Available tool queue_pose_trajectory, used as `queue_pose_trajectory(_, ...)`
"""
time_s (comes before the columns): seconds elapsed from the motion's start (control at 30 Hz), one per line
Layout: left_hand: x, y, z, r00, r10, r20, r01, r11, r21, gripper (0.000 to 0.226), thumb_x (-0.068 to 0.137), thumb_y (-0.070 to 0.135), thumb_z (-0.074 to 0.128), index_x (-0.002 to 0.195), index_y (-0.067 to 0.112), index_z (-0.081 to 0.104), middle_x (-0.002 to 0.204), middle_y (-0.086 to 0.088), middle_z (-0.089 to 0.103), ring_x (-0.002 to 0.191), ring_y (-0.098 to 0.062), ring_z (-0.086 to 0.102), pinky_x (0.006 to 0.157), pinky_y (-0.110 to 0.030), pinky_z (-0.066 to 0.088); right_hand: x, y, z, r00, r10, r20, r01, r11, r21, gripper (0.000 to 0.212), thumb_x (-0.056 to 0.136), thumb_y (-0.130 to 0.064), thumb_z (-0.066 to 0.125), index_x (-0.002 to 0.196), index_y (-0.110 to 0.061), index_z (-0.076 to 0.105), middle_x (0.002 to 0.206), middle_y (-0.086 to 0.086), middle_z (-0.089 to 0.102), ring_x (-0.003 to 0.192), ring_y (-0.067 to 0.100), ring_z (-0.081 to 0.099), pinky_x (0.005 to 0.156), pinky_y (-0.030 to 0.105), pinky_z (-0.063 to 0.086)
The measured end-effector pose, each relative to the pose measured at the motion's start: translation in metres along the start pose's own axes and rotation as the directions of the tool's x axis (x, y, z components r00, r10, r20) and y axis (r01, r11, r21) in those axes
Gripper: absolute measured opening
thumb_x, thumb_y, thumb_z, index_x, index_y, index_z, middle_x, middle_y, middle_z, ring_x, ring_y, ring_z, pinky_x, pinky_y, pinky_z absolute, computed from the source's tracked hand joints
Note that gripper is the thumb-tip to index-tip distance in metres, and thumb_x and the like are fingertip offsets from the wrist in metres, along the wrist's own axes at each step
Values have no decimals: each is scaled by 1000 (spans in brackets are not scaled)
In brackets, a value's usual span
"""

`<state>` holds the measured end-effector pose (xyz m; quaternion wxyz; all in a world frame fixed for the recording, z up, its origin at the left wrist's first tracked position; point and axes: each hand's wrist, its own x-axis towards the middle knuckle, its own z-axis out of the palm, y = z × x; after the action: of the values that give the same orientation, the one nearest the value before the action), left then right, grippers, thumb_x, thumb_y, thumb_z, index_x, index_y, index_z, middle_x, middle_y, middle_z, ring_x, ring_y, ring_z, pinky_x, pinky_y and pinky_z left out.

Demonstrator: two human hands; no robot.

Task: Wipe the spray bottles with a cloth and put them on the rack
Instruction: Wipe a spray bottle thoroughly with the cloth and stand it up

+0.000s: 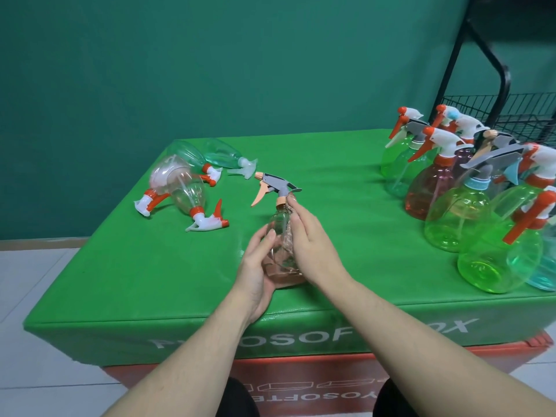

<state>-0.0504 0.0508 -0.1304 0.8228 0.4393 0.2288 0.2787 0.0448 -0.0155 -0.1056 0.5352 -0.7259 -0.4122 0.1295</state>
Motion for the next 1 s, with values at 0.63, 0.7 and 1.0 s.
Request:
queue_pose_trajectory(0.63,-1,2,2,998,32,-59,-34,998,-49,69,80,42,74,138,10,51,128,-21,70,108,-33,71,105,-51,52,-64,19,9,958,-259,124,286,893,-347,54,104,-44,20,150,-63,1,167,-21,-9,156,10,-7,127,47,10)
queue_pose_trajectory(0.7,0,1,0,999,16,-40,-17,999,-37,70,85,44,72,141,9,50,129,-19,69,115,-35,68,109,-52,49,-62,18,9,957,-271,106,291,903,-317,54,105,-41,24,152,-61,5,167,-21,-7,156,8,-7,128,42,9)
queue_pose_trajectory(1.0,3,2,-3,997,-28,75,27,999,22,54,84,36,72,134,18,60,120,-10,73,98,-21,72,75,-40,60,-18,3,0,982,-190,15,190,968,-166,52,106,-35,29,158,-31,30,168,-9,19,152,-2,13,122,18,10)
